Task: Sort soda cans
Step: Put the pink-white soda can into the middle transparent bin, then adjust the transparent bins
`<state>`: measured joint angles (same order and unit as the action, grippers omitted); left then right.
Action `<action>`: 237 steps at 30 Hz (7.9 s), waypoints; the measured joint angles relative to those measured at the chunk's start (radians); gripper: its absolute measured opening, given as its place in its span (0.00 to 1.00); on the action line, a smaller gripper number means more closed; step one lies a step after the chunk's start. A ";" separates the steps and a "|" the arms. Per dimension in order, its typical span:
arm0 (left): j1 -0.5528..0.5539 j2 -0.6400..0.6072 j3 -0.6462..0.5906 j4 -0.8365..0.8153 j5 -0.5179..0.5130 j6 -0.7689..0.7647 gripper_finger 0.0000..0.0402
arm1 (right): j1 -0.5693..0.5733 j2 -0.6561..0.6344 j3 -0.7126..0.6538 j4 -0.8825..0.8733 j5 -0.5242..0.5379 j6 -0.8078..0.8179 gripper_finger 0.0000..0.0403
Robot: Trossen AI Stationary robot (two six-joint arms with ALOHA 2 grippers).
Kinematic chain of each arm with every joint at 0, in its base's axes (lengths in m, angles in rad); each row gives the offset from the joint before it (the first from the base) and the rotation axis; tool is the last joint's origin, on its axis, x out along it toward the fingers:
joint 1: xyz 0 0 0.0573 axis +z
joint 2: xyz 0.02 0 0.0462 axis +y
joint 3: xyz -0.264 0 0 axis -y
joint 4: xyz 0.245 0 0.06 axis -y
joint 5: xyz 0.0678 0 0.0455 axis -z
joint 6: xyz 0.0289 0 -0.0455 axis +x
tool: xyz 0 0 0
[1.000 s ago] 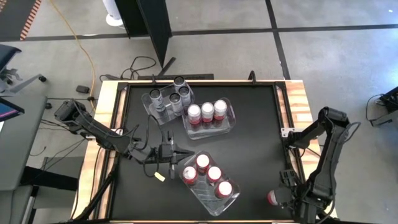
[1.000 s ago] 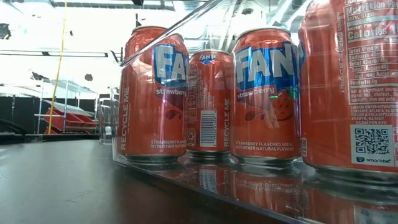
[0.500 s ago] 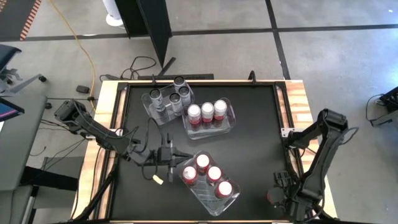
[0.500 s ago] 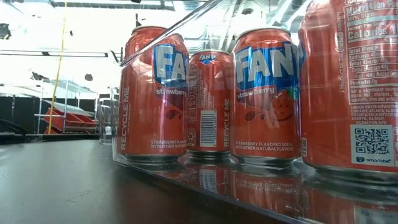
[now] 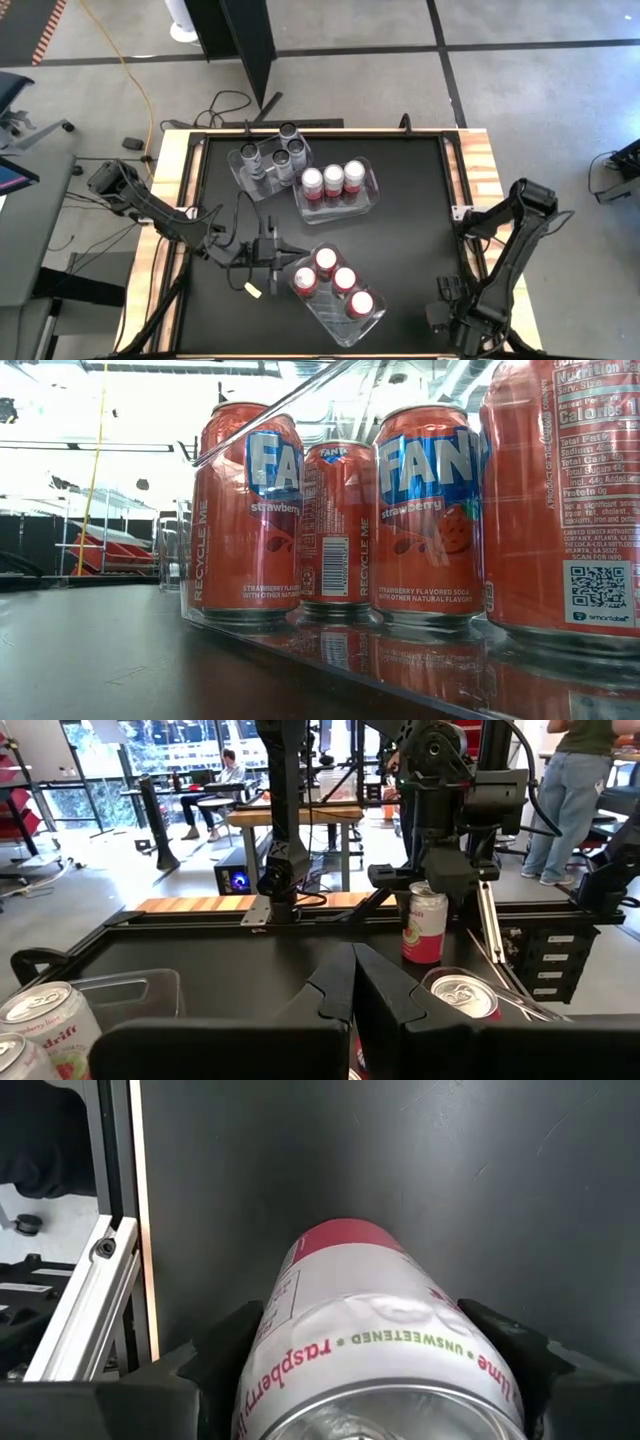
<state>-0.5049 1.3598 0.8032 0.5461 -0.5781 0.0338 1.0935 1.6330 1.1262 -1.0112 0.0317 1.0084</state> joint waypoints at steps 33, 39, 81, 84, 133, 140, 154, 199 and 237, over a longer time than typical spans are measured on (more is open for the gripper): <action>0.034 -0.200 0.000 -0.189 -0.056 0.138 0.27 | -0.909 -0.036 0.674 -0.318 0.150 -0.807 0.74; 0.035 -0.286 0.000 -0.332 -0.063 0.111 0.33 | -1.120 0.015 0.682 -0.267 0.023 -0.907 0.74; 0.328 -0.654 -0.154 -0.537 0.261 0.148 0.33 | -1.313 0.336 0.629 -0.260 -0.013 -0.949 0.74; 0.328 -0.654 -0.154 -0.537 0.261 0.148 0.33 | -1.314 0.336 0.599 -0.257 0.001 -0.934 0.74; 0.328 -0.654 -0.154 -0.541 0.260 0.146 0.32 | -1.299 0.316 0.582 -0.301 0.102 -0.807 0.91; 0.328 -0.653 -0.154 -0.544 0.260 0.144 0.32 | -1.272 0.298 0.648 -0.359 0.160 -0.801 0.91; 0.364 -0.653 -0.154 -0.598 0.255 0.059 0.32 | -1.160 0.144 0.687 -0.364 0.336 -0.727 0.91; 0.389 -0.455 -0.280 -1.498 -0.179 -1.121 0.00 | -0.710 0.024 0.426 -0.152 1.004 -0.322 0.00; 0.767 -0.503 -0.500 -0.874 0.030 -0.577 0.00 | -0.686 0.023 -0.039 -0.471 1.069 1.020 0.00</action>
<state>0.2624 0.8570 0.3029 -0.3279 -0.5482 -0.5432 0.4076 1.6562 1.0869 -1.4824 1.1009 2.0283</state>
